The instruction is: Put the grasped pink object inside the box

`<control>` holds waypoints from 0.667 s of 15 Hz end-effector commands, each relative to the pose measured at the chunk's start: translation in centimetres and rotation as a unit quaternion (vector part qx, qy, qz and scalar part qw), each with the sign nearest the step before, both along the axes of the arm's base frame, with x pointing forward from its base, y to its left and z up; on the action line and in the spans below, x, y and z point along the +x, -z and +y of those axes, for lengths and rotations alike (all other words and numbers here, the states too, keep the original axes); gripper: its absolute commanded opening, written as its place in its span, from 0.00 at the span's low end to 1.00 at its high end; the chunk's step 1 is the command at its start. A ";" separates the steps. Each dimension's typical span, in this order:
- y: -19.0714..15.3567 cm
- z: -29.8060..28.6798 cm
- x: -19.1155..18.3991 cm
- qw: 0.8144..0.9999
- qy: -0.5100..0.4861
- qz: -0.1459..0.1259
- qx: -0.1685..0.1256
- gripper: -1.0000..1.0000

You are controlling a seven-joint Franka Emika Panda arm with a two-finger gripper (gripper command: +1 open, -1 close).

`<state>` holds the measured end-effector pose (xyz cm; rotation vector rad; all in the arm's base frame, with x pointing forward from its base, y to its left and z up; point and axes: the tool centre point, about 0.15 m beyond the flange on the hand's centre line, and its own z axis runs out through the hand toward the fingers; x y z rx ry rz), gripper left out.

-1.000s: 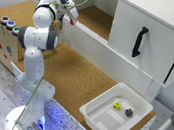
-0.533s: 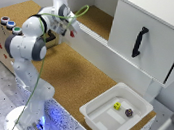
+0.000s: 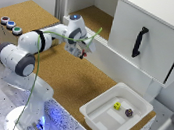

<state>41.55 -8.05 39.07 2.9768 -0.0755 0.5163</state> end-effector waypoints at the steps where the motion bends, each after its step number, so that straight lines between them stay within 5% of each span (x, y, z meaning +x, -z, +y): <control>1: -0.1 -10.8 -1.4 0.999 0.007 0.040 -0.027 0.00; 10: 3.0 -27.4 2.0 0.997 -0.056 0.047 0.022 0.00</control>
